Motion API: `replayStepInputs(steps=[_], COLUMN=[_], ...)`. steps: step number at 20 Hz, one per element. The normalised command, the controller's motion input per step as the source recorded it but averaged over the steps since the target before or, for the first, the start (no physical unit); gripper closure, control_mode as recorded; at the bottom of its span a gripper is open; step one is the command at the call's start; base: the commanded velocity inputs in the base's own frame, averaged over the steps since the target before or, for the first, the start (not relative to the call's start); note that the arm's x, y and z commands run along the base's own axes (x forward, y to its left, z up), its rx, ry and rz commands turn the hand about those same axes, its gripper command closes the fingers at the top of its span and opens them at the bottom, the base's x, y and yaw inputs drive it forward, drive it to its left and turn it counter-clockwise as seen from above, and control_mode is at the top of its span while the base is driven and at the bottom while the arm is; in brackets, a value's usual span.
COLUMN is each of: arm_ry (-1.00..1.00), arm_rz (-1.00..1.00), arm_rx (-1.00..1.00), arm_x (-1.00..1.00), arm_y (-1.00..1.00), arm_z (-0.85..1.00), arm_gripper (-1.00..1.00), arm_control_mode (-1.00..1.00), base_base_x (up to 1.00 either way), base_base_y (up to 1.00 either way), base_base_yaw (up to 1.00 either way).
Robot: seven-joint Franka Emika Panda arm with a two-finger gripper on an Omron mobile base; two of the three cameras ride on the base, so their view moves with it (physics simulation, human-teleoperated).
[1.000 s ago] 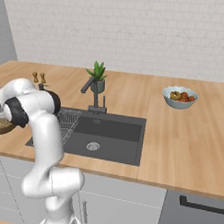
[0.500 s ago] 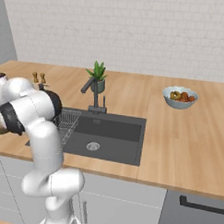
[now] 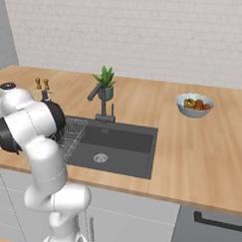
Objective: Pick the garlic from the sink and place it in the bowl. Then pick the bowl and place it in the microwave. Then close the microwave door and press the start button.
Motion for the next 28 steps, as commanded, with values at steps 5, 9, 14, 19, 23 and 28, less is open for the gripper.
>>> replayStepInputs(steps=[5, 9, 14, 19, 23, 28], arm_ry=[0.03, 0.12, 0.07, 0.04, 0.08, 0.03], arm_rz=[-0.03, -0.02, -0.01, 0.00, 0.00, 0.00], arm_rx=[0.00, -0.03, -0.01, 0.00, 0.00, 0.00], arm_x=[0.43, 0.48, 0.18, 0.00, 0.00, 0.01], arm_y=[0.09, 0.43, 0.21, 0.02, 0.01, 0.24], arm_z=[-0.02, 0.00, -0.05, -0.38, -0.59, -0.34], arm_gripper=[-1.00, -1.00, -1.00, -1.00, -1.00, 1.00], arm_control_mode=[-1.00, -1.00, -1.00, -1.00, -1.00, -1.00], base_base_x=[0.00, 0.00, 0.00, 0.00, 0.00, 0.00], base_base_y=[0.00, 0.00, 0.00, 0.00, 0.00, 0.00], base_base_yaw=[0.00, 0.00, 0.00, 0.00, 0.00, 0.00])
